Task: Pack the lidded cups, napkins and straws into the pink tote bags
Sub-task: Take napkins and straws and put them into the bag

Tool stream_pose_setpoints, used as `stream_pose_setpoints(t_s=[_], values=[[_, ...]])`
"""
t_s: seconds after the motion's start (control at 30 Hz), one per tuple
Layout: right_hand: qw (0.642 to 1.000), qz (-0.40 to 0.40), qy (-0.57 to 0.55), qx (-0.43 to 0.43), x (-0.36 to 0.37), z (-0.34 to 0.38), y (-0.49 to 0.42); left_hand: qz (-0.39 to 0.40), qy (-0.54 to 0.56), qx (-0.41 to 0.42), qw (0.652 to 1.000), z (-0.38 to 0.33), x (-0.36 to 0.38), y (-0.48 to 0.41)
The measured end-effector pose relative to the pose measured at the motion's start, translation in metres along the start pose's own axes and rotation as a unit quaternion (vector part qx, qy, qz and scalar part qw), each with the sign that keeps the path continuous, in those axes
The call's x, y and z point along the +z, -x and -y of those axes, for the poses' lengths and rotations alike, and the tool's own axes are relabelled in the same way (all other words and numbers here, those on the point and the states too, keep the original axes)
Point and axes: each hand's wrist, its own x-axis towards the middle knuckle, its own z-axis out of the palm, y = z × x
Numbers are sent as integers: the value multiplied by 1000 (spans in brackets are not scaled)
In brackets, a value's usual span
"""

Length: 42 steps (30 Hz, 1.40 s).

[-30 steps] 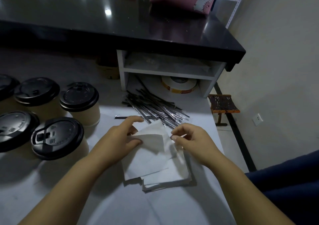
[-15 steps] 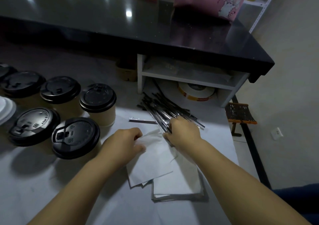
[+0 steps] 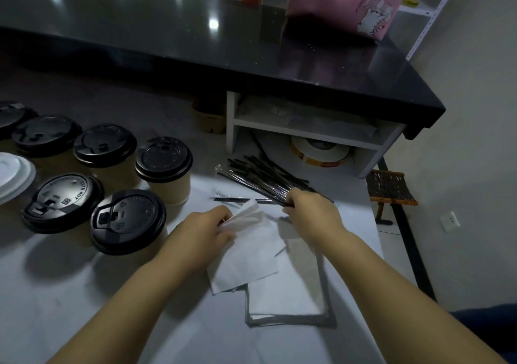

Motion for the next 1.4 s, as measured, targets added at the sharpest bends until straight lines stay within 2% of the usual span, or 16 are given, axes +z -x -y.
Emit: stream_pose_setpoints(t_s=[0.1, 0.23, 0.5, 0.67, 1.07, 1.4], values=[[995, -50, -81, -2, -18, -2, 7, -35, 27, 46, 998, -10, -13, 7], [969, -161, -186, -16, -48, 4, 18, -85, 69, 106, 988, -24, -42, 18], [925, -266, -266, -54, -94, 66, 42, -174, 74, 189, 964, -23, -126, 54], [908, -287, -295, -82, -96, 141, 53, -224, 39, 183, 956, 24, -185, 86], [909, -284, -278, -123, -72, 338, 68, -297, -52, 160, 940, 173, -314, 183], [886, -271, -307, -219, -69, 466, 18, -379, -90, 124, 913, 262, -407, 198]])
